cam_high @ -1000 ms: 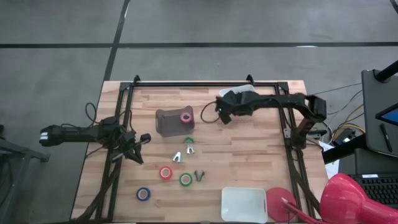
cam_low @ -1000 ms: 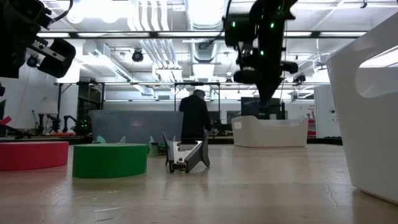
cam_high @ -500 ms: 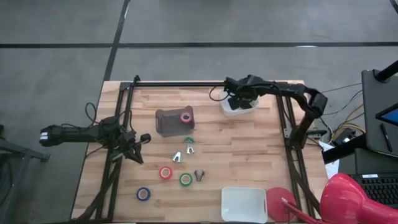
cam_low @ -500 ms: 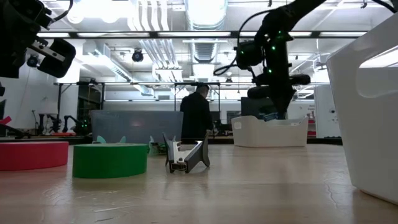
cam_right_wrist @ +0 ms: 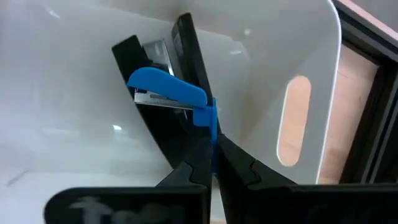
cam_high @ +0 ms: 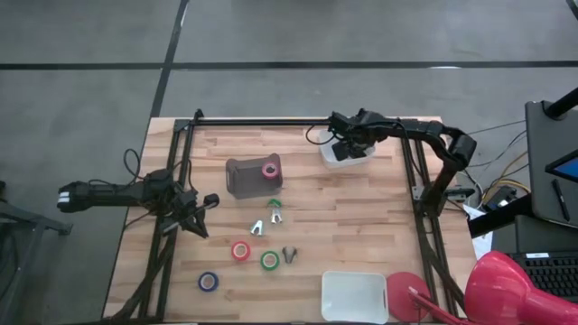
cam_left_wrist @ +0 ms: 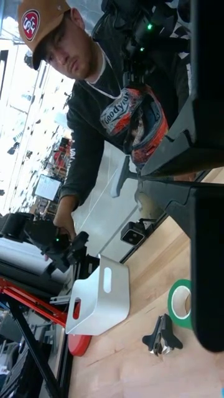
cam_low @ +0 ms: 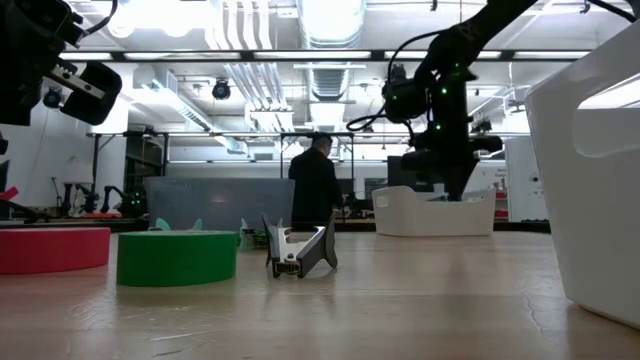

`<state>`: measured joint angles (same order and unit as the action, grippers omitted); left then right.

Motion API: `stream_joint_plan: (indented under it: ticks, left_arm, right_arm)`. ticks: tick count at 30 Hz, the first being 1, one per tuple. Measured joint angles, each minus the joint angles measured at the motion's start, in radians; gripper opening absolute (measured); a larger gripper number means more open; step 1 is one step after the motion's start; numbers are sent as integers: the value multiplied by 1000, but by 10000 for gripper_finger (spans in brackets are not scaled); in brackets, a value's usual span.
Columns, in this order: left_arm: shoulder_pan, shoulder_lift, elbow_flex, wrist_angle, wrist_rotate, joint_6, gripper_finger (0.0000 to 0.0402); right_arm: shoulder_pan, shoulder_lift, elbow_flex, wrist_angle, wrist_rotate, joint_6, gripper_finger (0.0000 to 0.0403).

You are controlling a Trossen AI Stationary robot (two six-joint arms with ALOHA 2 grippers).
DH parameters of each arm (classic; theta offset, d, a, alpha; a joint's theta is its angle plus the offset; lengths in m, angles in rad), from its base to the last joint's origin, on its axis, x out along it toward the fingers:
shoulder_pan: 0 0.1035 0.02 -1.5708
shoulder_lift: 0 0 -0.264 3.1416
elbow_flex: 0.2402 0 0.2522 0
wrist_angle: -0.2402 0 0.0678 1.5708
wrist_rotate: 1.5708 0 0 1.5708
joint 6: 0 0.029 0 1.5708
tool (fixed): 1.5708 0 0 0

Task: Pick and place Stapler, Stapler remover, tape
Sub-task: Put the blue stapler into the top white bin, then adjust the top white bin on the table

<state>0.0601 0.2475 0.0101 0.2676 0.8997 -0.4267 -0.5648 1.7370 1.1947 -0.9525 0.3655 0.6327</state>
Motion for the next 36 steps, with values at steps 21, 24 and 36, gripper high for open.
stream_joint_plan:
  ticks: [21,24,36]
  left_arm:
    - [0,0,0,0,0,0,23]
    - [0,0,0,0,0,0,23]
    - [0,0,0,0,0,0,23]
  right_arm:
    - [57,-1,21,16,0,-67,138]
    - [91,-1,49,26,1,-87,149]
    - [223,-2,111,27,3,-111,163]
